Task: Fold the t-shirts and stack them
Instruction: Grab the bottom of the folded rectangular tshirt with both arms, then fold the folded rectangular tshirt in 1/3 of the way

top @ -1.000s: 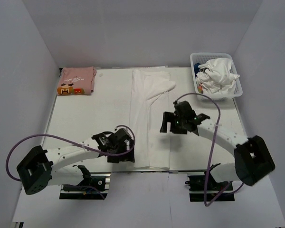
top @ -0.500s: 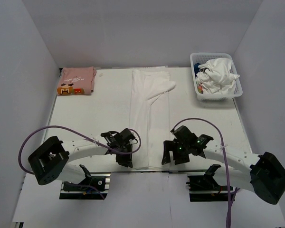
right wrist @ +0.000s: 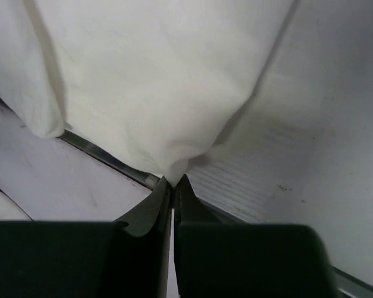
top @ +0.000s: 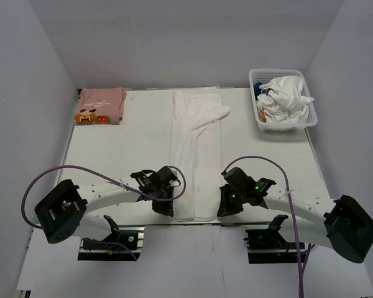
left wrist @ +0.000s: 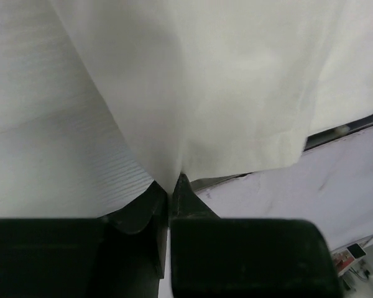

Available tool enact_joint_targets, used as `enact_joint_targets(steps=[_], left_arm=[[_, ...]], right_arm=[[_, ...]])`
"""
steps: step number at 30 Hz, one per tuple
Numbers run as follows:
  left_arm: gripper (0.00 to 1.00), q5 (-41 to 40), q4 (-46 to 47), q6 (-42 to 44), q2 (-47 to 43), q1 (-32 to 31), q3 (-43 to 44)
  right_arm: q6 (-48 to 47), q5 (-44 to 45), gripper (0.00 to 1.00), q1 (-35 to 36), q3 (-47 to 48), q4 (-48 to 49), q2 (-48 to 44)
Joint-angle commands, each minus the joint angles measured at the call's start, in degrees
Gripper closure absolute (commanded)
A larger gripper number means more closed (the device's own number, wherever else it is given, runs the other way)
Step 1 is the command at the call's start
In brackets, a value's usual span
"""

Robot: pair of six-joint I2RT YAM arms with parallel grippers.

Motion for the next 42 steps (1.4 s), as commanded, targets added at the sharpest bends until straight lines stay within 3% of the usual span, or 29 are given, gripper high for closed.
enact_joint_targets(steps=[1, 6, 10, 18, 29, 42], left_arm=[[0.86, -4.20, -0.78, 1.88, -2.53, 0.17, 5.39], [0.91, -6.93, -1.83, 3.56, -1.40, 0.17, 9.62], [0.94, -13.61, -6.48, 3.56, 1.68, 0.87, 16.12], [0.96, -22.85, -4.92, 2.50, 5.90, 7.89, 24.12], [0.95, -21.00, -1.83, 8.13, 22.23, 17.12, 41.51], [0.91, -19.43, 2.74, 15.15, 33.76, 23.45, 52.42]], right_arm=[[-1.77, 3.83, 1.00, 0.21, 5.52, -0.22, -1.63], [-6.00, 10.95, 1.00, -0.23, 12.04, -4.71, -1.45], [-5.56, 16.66, 1.00, -0.49, 15.21, -4.98, 0.74], [-4.32, 28.00, 1.00, -4.45, 21.63, -1.82, 6.80], [-8.89, 23.97, 1.00, -14.38, 32.78, 9.51, 19.19], [-12.32, 16.58, 1.00, -22.99, 45.53, 16.28, 36.86]])
